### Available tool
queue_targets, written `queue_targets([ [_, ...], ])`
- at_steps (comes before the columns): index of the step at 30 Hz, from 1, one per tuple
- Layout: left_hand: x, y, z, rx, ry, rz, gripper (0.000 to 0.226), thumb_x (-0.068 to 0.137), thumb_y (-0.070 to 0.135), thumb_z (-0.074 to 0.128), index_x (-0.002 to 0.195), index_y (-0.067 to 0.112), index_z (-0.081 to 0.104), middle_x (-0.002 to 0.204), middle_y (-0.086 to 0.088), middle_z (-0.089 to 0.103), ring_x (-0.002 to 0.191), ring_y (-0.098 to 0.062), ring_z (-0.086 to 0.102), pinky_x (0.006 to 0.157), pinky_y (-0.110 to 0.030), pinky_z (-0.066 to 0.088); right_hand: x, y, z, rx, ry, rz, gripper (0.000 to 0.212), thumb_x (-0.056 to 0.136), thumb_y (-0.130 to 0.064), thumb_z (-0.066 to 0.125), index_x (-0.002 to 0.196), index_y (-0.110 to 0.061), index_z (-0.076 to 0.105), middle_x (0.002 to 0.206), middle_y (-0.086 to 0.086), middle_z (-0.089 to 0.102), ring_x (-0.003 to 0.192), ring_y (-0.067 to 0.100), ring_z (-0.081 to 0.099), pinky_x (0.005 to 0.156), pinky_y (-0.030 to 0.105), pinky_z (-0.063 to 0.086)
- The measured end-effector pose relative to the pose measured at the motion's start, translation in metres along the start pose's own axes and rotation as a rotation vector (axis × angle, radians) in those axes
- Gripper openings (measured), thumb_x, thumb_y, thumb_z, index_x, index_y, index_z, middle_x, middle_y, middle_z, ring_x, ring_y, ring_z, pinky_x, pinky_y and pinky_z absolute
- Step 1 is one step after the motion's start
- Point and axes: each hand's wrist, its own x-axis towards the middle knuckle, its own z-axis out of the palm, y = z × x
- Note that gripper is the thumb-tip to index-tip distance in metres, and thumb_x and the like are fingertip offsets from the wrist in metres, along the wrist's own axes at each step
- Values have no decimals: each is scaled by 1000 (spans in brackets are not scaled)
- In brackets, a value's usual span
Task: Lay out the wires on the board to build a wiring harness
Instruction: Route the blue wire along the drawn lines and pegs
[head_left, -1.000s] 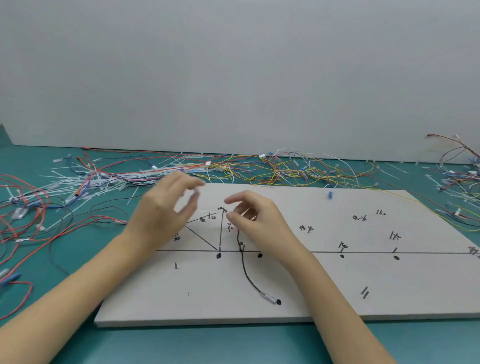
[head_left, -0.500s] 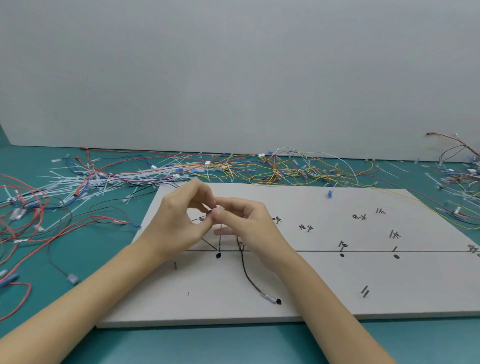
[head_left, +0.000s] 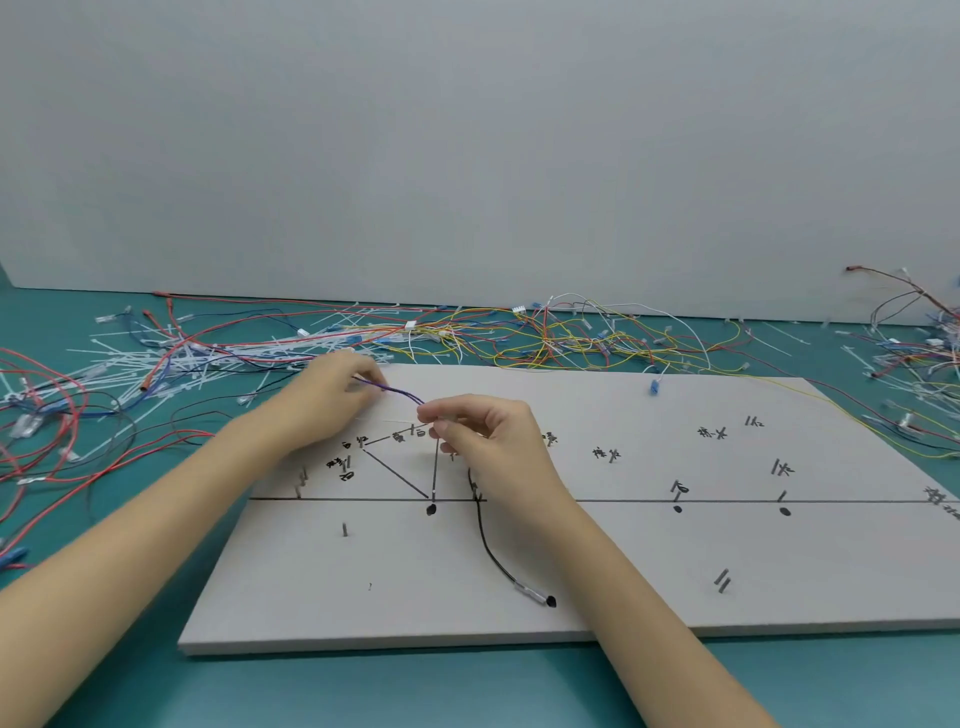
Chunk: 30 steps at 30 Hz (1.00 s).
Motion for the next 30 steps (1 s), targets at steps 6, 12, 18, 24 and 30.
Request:
queue_targets([
  [6,21,-30,-5,-20,136,-91,15,93,18,61,89,7,70,96,-8,63,94,-25,53,74,-30,33,1,-5,-11,25,48,-32,28,90,5,55,97,-16,74,94,2,72,87,23,66,78,35,54],
  [12,15,-36,-16,-146,235,-102,23,98,28,53,86,23,72,97,-1,65,94,-19,54,74,-30,36,5,-15,-33,285,190,-27,18,95,-1,55,108,-9,65,97,8,74,79,19,69,72,28,58],
  [18,-2,3,-31,-478,258,-77,12,93,19,61,90,22,72,75,0,72,68,-19,65,67,-29,50,6,-19,-42,473,183,82,14,95,-13,59,100,-2,65,92,13,75,80,20,71,69,25,57],
  [24,-29,34,-59,-495,-202,-82,34,77,21,78,106,38,70,82,-3,72,53,-17,60,47,-25,48,4,-22,-42,436,116,135,24,95,-26,58,85,-7,68,70,9,72,61,17,67,55,20,52],
  [30,-42,36,-83,-449,-858,-121,68,71,50,79,132,46,48,118,-1,69,88,-21,68,66,-29,54,3,-23,-40,391,13,150,30,93,-32,59,79,-6,67,60,7,66,52,15,59,49,21,47],
])
